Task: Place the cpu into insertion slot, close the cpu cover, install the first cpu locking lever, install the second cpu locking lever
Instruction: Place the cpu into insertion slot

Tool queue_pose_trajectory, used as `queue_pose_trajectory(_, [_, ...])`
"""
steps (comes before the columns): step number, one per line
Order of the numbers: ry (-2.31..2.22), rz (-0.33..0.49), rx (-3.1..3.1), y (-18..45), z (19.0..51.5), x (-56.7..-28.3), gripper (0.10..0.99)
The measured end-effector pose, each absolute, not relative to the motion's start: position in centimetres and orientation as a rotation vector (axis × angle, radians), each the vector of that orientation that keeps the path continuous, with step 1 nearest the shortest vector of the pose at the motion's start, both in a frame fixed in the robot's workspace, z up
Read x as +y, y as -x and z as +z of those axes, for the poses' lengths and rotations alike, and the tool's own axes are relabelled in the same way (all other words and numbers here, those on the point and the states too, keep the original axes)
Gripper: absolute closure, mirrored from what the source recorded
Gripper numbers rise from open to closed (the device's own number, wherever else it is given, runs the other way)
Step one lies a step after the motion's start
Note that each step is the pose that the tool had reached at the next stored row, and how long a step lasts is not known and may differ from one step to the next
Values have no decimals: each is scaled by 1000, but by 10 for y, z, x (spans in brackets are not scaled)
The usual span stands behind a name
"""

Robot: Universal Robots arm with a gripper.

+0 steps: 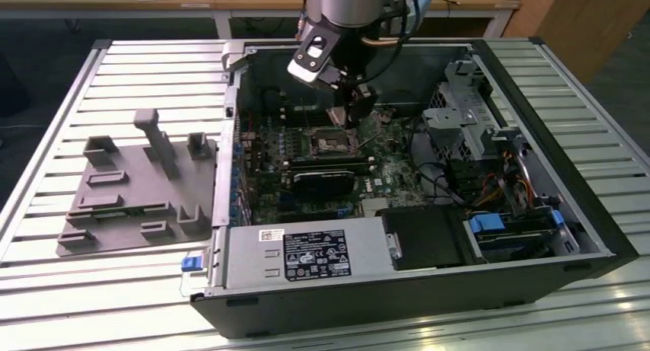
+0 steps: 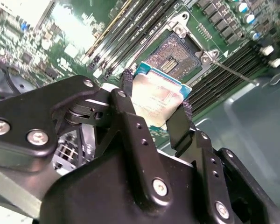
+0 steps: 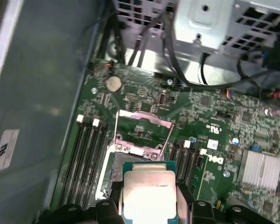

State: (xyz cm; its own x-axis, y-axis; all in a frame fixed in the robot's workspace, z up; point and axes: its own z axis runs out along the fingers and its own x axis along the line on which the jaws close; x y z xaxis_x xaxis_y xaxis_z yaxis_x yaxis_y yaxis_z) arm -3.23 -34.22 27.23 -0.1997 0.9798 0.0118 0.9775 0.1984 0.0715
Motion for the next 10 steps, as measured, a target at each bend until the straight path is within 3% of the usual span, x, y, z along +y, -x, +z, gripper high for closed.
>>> queue_pose_trajectory(10, [-2157, 92, 2225, 33, 263, -342, 549])
